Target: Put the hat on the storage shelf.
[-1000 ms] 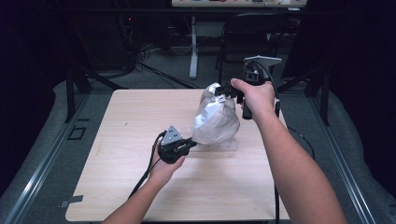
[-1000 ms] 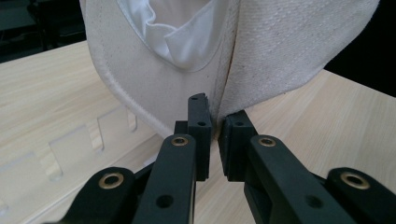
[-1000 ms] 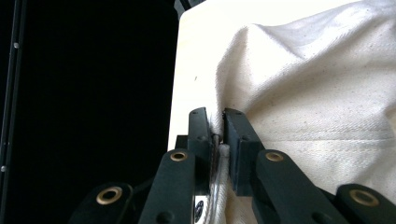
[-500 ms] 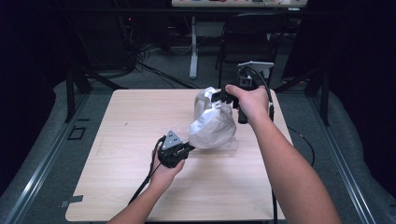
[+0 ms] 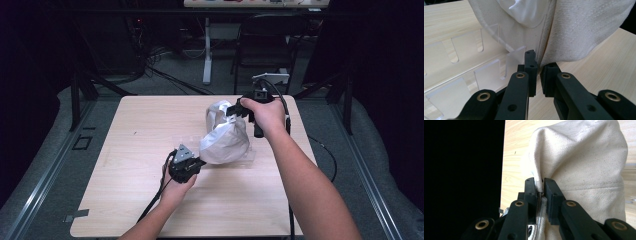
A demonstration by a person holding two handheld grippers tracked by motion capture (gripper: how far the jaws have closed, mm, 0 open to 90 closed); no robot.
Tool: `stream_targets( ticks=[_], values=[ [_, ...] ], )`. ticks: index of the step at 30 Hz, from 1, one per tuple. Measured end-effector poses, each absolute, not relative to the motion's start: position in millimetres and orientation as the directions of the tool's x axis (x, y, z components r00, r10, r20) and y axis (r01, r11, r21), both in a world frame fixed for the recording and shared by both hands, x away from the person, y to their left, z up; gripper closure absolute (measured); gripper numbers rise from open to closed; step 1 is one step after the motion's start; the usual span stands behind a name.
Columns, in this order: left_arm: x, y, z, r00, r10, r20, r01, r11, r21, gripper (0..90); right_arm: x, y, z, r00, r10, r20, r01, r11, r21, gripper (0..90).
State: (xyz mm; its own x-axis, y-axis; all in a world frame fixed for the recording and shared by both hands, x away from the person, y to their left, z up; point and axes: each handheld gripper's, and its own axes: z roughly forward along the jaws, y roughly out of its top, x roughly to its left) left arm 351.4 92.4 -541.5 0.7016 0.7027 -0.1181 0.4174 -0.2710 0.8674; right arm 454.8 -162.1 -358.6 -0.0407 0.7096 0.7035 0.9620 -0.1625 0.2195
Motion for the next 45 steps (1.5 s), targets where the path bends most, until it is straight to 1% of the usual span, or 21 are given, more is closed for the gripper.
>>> stream_targets(
  ticks=[18,19,21,23,29,31,36,41,45],
  values=[
    [350.8,92.1,-540.8,0.701,0.704,-0.113,0.417,-0.277,0.866,83.3,453.9,-172.4,-361.6,-0.027,0.714,0.699,0.964,-0.167,0.207,78.6],
    [350.5,92.2,-540.5,0.699,0.706,-0.114,0.420,-0.277,0.864,82.9,453.8,-173.3,-361.9,-0.040,0.717,0.696,0.964,-0.155,0.215,77.9],
    [349.6,93.2,-539.2,0.697,0.707,-0.118,0.426,-0.276,0.861,81.9,453.0,-173.6,-361.2,-0.035,0.717,0.696,0.962,-0.165,0.218,76.0],
    [347.8,94.8,-537.4,0.695,0.709,-0.119,0.424,-0.271,0.864,79.6,451.8,-175.4,-360.3,-0.046,0.722,0.691,0.962,-0.155,0.225,74.1],
    [338.4,106.5,-528.5,0.696,0.706,-0.127,0.429,-0.267,0.863,68.5,444.8,-178.5,-354.0,-0.068,0.729,0.681,0.958,-0.142,0.248,67.1],
    [333.5,114.5,-526.8,0.690,0.712,-0.132,0.433,-0.259,0.863,64.6,440.8,-180.4,-350.4,-0.081,0.743,0.665,0.955,-0.134,0.266,64.8],
    [323.7,139.6,-522.8,0.674,0.726,-0.138,0.460,-0.266,0.847,54.6,428.7,-189.9,-342.2,-0.130,0.741,0.659,0.944,-0.110,0.311,60.6],
    [315.2,168.2,-519.1,0.635,0.756,-0.159,0.492,-0.236,0.838,50.6,413.5,-201.7,-338.3,-0.155,0.765,0.625,0.936,-0.090,0.342,58.7],
    [309.7,191.7,-523.5,0.590,0.788,-0.178,0.518,-0.201,0.831,49.8,399.5,-209.4,-341.7,-0.187,0.779,0.599,0.926,-0.064,0.372,57.3]
  ],
)
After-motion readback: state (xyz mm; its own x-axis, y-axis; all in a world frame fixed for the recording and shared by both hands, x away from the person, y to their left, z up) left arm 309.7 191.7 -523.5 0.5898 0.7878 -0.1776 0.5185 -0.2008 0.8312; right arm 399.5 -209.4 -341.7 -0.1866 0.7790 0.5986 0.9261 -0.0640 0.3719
